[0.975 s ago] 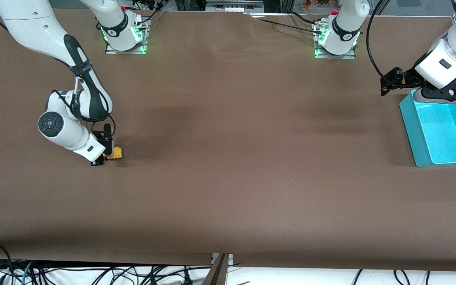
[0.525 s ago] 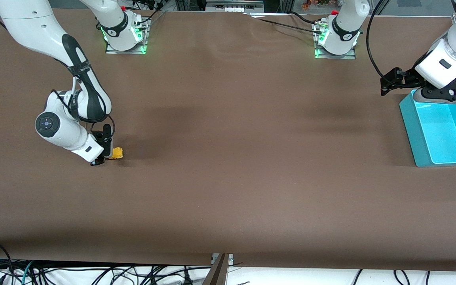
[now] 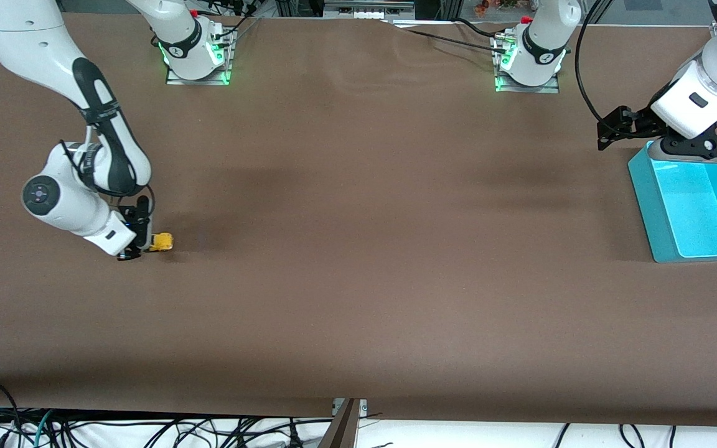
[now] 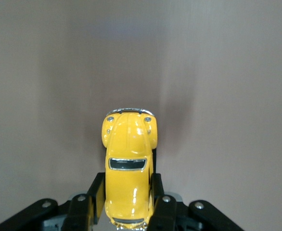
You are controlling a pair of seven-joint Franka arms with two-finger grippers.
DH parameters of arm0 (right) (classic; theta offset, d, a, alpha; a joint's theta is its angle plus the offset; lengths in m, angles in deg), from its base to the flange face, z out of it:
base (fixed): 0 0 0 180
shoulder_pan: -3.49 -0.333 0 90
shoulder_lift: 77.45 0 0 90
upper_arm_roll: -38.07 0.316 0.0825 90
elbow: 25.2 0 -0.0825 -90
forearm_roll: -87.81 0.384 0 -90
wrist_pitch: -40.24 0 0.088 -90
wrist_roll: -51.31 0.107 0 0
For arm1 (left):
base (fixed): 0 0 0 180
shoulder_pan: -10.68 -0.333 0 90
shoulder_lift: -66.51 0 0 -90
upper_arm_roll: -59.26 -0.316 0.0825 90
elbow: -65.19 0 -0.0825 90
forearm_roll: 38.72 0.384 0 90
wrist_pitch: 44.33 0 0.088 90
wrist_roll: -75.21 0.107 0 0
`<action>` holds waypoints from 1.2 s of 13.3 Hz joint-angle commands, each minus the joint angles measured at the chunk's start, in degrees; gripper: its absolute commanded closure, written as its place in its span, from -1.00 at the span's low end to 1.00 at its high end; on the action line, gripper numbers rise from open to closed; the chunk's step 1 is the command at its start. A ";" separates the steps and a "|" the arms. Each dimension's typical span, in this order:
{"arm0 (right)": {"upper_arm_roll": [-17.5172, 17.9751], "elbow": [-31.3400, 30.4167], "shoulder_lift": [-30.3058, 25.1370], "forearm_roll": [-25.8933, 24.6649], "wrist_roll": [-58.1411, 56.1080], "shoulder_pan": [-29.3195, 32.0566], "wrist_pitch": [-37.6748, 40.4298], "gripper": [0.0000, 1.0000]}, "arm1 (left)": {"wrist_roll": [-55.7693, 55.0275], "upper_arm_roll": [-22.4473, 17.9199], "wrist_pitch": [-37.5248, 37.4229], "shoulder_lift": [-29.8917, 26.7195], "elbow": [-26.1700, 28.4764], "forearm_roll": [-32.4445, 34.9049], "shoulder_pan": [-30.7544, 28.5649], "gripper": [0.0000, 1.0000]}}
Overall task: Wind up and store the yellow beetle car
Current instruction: 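Pull the car backward along the table with the right gripper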
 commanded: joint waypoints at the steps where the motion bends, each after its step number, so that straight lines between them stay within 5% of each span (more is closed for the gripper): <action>1: 0.43 0.78 4.80 0.71 -6.53 4.68 -2.39 1.00 | -0.38 0.35 -0.91 -0.15 -0.91 0.07 0.07 -1.00; 8: 0.61 1.84 5.95 0.71 -10.41 9.71 -3.97 0.90 | -0.47 0.35 -0.91 -0.15 -0.91 0.07 0.34 -1.00; 9: 0.69 1.93 5.86 0.71 -10.33 9.62 -3.97 0.43 | -0.47 0.35 -0.91 -0.15 -0.91 0.07 0.34 -1.00; 10: 0.78 2.28 5.77 0.71 -10.32 9.53 -4.06 -0.44 | -0.47 0.35 -0.91 -0.15 -0.91 0.07 0.34 -1.00; 11: 0.87 3.24 5.77 0.71 -10.50 9.53 -3.63 -0.99 | -0.47 0.35 -0.91 -0.15 -0.91 0.07 0.43 -1.00; 16: 1.31 3.51 4.72 0.71 -10.41 9.18 -3.18 -1.00 | -0.55 1.58 -0.91 -0.15 -1.00 0.07 0.43 -1.00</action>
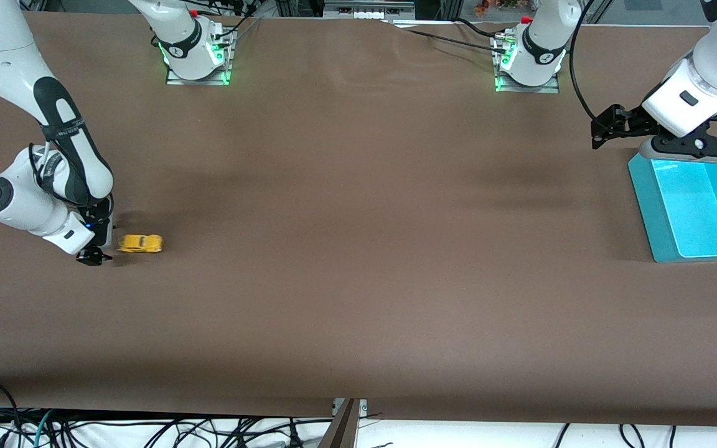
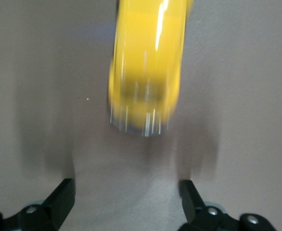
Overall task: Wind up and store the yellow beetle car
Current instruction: 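Open the right gripper, releasing the car to roll toward the bin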
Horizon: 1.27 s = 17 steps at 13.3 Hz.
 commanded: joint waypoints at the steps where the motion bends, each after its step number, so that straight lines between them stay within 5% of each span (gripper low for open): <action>1: 0.73 0.89 -0.31 0.58 -1.18 0.53 0.34 -1.00 | -0.64 0.44 -0.91 -0.15 -0.93 0.07 0.21 -1.00; 7: 2.83 7.89 -2.24 1.90 7.23 0.26 8.84 -1.00 | -1.16 1.32 -1.35 -0.24 -0.93 0.07 0.21 -1.00; 17: 3.01 22.59 -3.82 1.81 53.97 -4.74 32.76 -1.00 | -0.99 0.62 -2.05 -0.24 -0.85 0.07 -0.49 -1.00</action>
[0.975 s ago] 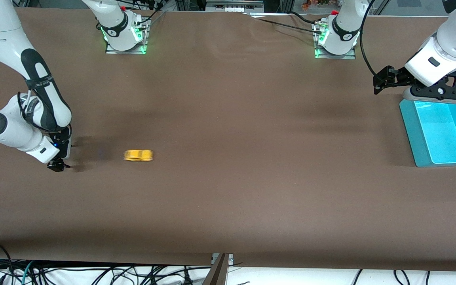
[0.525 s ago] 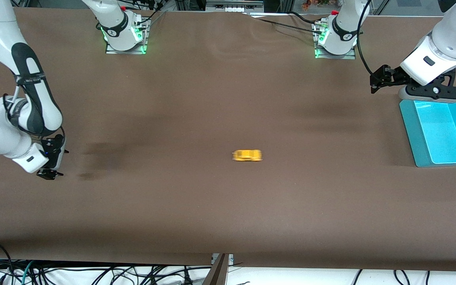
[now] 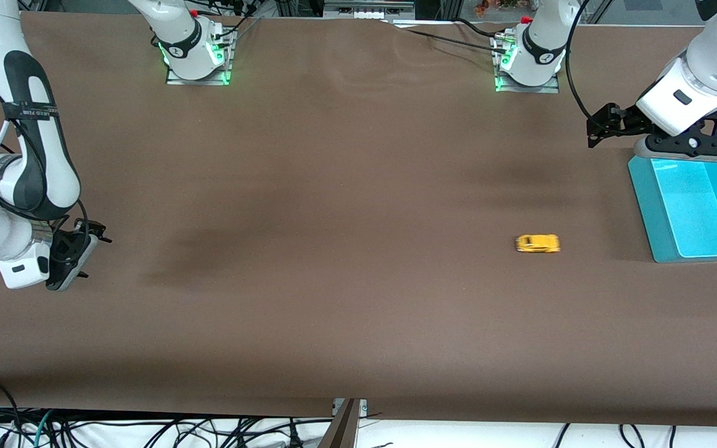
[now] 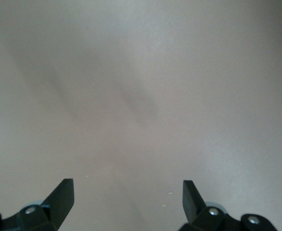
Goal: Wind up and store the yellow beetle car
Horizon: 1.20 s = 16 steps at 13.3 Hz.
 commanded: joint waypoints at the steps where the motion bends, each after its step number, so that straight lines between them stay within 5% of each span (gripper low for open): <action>1: -0.04 2.13 -1.81 0.48 12.46 -1.63 5.47 -1.00 | -0.14 0.12 -1.43 -0.21 -0.79 0.07 -0.24 -1.00; 10: 0.14 4.58 -11.82 0.74 56.41 -8.31 21.55 -1.00 | -0.05 0.12 -2.04 0.05 -0.70 0.25 -0.24 -1.00; 16: 0.23 13.90 -14.03 -0.57 56.98 -8.67 38.44 -1.00 | 5.01 -1.11 -1.69 3.65 -1.05 0.86 -3.91 -1.00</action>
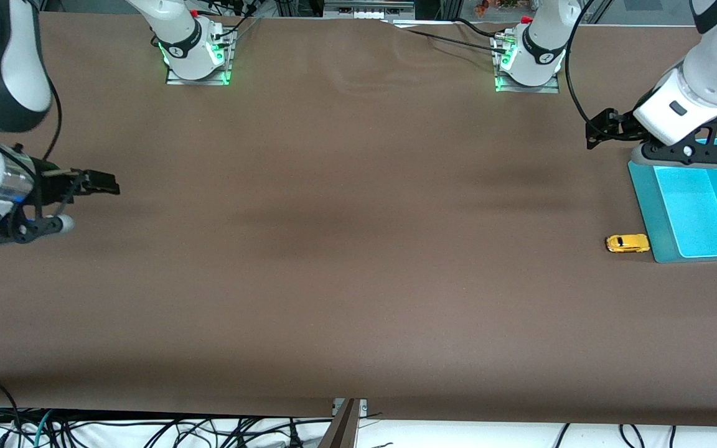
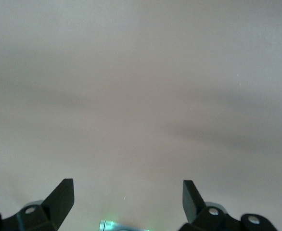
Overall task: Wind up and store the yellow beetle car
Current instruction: 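Lower the open left gripper onto the car beside the bin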
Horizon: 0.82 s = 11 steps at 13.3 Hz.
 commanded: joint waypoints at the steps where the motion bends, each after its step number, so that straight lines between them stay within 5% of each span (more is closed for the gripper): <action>1: 0.00 2.45 -0.39 -1.86 0.87 -0.05 2.96 -1.00 | 8.84 -0.46 -0.61 3.15 -1.24 0.90 -4.67 -1.00; 5: -0.53 2.28 -3.20 -3.71 1.48 0.57 2.26 -1.00 | 24.75 -0.64 0.27 8.69 -2.11 0.99 -11.44 -1.00; 8: -0.44 2.02 -6.27 -9.41 0.96 0.65 1.29 -1.00 | 37.13 -0.64 5.09 12.03 -1.24 3.27 -14.17 -1.00; 11: -0.44 0.70 -8.30 -9.43 0.78 0.83 1.47 -1.00 | 54.62 -0.55 13.59 13.10 3.39 6.43 -16.89 -1.00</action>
